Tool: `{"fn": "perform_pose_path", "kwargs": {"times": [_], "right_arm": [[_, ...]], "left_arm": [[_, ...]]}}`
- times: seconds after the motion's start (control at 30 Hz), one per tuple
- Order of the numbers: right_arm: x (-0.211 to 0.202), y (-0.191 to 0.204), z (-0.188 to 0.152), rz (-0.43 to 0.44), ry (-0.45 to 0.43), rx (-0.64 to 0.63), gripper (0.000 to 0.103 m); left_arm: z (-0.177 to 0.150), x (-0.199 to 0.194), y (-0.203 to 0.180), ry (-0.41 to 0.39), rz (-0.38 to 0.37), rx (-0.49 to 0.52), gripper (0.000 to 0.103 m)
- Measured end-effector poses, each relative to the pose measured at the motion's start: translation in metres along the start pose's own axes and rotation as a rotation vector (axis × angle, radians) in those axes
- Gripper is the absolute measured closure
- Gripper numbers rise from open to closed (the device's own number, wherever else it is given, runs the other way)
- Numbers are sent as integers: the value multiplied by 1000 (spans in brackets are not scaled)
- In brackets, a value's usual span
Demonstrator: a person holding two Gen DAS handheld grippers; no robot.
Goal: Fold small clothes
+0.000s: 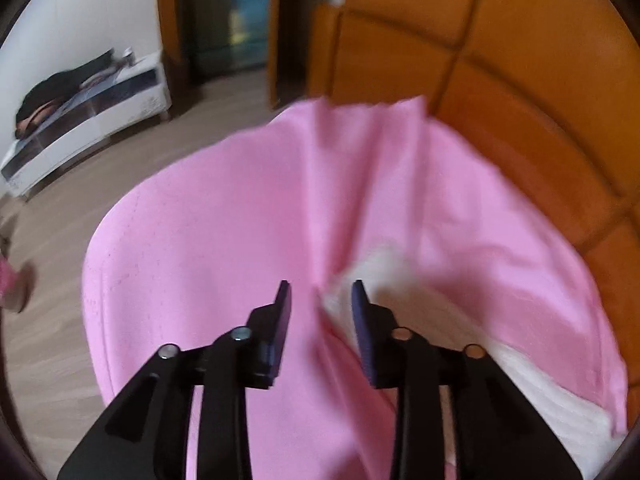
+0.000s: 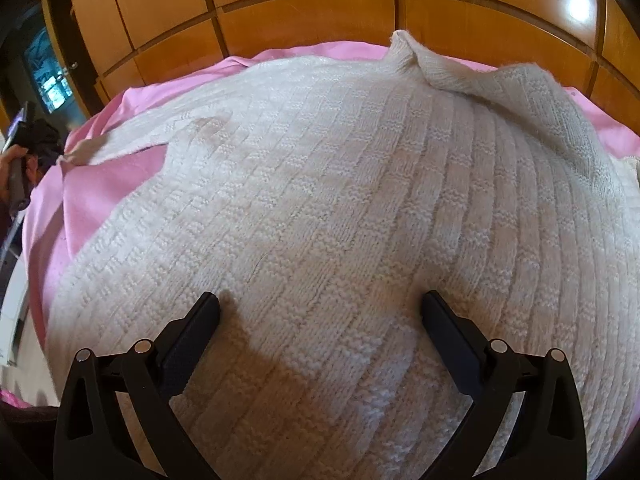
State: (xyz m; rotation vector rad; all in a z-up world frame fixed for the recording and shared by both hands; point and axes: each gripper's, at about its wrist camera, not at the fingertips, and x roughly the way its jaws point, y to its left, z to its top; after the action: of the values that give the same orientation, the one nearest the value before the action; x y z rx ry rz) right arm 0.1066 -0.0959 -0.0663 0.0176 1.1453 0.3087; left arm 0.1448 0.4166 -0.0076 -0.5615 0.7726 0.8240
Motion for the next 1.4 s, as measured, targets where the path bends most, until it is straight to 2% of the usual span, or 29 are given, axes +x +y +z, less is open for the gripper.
{"fn": "perform_pose_path", "kwargs": {"times": [0.03,0.07,0.1,0.13,0.2,0.27,0.37,0.4,0.53,0.63,0.7,0.83,0.87,0.93,0.97,1.0,1.03,1.13,1.23,1.3,1.4], "right_arm": [[-2,-1,-1,4,1,0,3],[-5,-3,-1,15,3,7,4],[-11,-7,0,31,2,23,7],[-18,-12,-2,42,0,41,17],[-33,-34,-1,62,-8,104,29],[-51,-62,-4,34,-44,178,30],[-88,-122,-16,-84,-124,299,32],[-102,-147,-22,-153,-151,337,32],[-138,-232,-40,-426,-194,392,32],[-141,-282,-38,-568,-180,384,32],[-134,-306,-33,-621,-154,369,32],[-105,-348,-20,-692,-86,363,32],[-101,-352,-18,-725,-76,358,36],[-91,-369,-9,-776,-46,369,68],[-92,-374,-8,-790,-39,382,77],[-98,-380,-10,-813,-40,392,89],[-109,-383,-8,-835,-55,402,90],[-156,-380,0,-838,-144,409,91],[-204,-370,10,-868,-205,363,92],[-229,-369,15,-883,-218,346,92],[-262,-379,25,-950,-203,348,92]], "left_arm": [[-6,-10,-6,-12,-42,20,53],[-20,-29,-17,-25,-113,63,51],[-30,-39,-23,-29,-158,93,50],[-48,-56,-37,-31,-227,156,49],[-87,-81,-67,-28,-322,271,49],[-128,-103,-95,2,-428,369,49],[-184,-125,-139,62,-551,474,49],[-207,-133,-155,83,-590,527,49],[-273,-151,-201,160,-658,668,49],[-306,-160,-222,193,-658,753,49],[-324,-163,-237,208,-638,812,48],[-341,-160,-235,250,-598,836,46],[-342,-159,-235,246,-593,845,46],[-343,-158,-237,239,-590,863,43],[-344,-159,-237,233,-589,877,43],[-346,-160,-237,227,-585,888,42],[-346,-160,-236,224,-584,891,41],[-348,-158,-239,224,-586,887,38],[-351,-159,-240,211,-583,894,36],[-351,-159,-241,212,-585,892,35],[-349,-159,-245,217,-592,885,34]]}}
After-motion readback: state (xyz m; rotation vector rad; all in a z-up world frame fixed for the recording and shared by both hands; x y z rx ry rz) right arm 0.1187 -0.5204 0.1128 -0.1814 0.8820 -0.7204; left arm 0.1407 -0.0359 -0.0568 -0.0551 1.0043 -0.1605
